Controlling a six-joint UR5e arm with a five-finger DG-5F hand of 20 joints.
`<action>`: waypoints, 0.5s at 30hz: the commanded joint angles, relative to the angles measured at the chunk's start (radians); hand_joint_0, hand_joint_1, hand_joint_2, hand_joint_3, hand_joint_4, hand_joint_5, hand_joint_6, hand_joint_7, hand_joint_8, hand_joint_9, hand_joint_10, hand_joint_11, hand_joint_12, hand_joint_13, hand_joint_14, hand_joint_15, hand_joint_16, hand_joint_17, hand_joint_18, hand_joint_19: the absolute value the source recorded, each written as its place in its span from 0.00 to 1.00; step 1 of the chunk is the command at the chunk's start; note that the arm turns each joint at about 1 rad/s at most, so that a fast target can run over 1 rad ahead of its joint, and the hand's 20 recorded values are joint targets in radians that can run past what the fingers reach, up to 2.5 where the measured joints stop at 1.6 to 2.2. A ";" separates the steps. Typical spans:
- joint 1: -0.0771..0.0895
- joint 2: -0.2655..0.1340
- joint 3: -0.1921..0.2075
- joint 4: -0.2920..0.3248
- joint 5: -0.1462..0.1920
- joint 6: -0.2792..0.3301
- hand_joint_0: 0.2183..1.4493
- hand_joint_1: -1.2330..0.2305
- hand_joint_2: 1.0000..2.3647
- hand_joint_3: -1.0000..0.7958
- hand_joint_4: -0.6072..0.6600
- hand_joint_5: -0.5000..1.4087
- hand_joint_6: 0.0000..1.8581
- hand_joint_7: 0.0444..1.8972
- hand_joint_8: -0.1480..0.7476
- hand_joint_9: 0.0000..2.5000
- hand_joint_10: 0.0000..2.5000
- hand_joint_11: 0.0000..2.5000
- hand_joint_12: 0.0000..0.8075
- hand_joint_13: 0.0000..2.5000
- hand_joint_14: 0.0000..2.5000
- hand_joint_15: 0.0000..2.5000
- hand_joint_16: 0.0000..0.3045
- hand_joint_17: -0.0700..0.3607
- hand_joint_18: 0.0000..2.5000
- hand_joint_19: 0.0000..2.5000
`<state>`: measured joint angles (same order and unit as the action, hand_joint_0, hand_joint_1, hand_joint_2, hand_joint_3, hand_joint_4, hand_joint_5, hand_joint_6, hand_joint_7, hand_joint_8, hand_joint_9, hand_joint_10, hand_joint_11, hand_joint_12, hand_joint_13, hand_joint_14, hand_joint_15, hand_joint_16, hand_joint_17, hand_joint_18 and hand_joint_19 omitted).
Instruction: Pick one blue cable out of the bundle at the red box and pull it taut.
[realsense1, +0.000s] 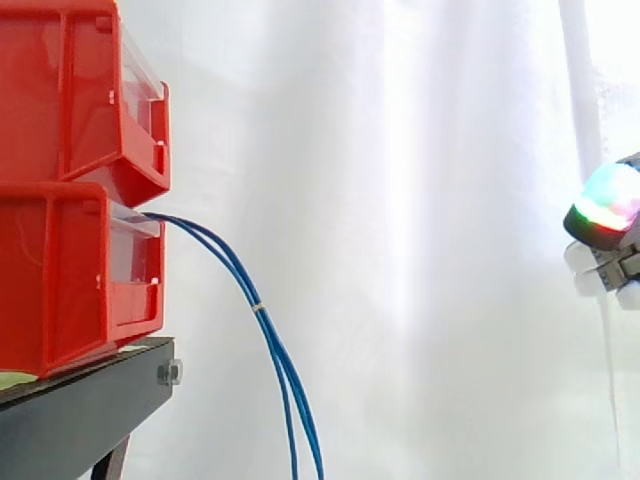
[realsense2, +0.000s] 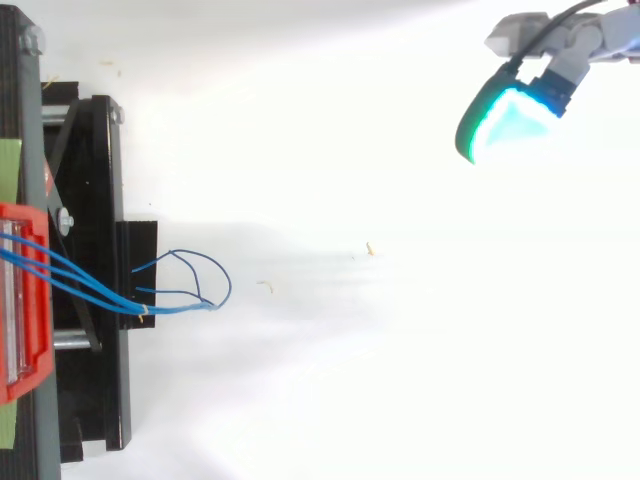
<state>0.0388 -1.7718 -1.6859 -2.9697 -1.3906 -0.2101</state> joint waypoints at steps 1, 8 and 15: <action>0.004 -0.017 0.000 0.021 0.007 0.009 0.13 0.58 0.00 0.28 0.64 0.13 0.27 0.40 0.44 0.00 0.00 0.01 0.47 0.00 0.00 0.05 0.24 0.54 0.00 0.00; 0.013 -0.075 0.000 0.069 0.024 0.044 0.12 0.57 0.00 0.28 0.63 0.13 0.27 0.40 0.44 0.00 0.00 0.00 0.47 0.00 0.00 0.05 0.24 0.55 0.00 0.00; 0.021 -0.089 0.000 0.132 0.036 0.051 0.19 0.61 0.00 0.28 0.61 0.13 0.27 0.40 0.41 0.00 0.00 0.00 0.42 0.00 0.00 0.04 0.21 0.50 0.00 0.00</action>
<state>0.0565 -1.8531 -1.6857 -2.8617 -1.3611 -0.1593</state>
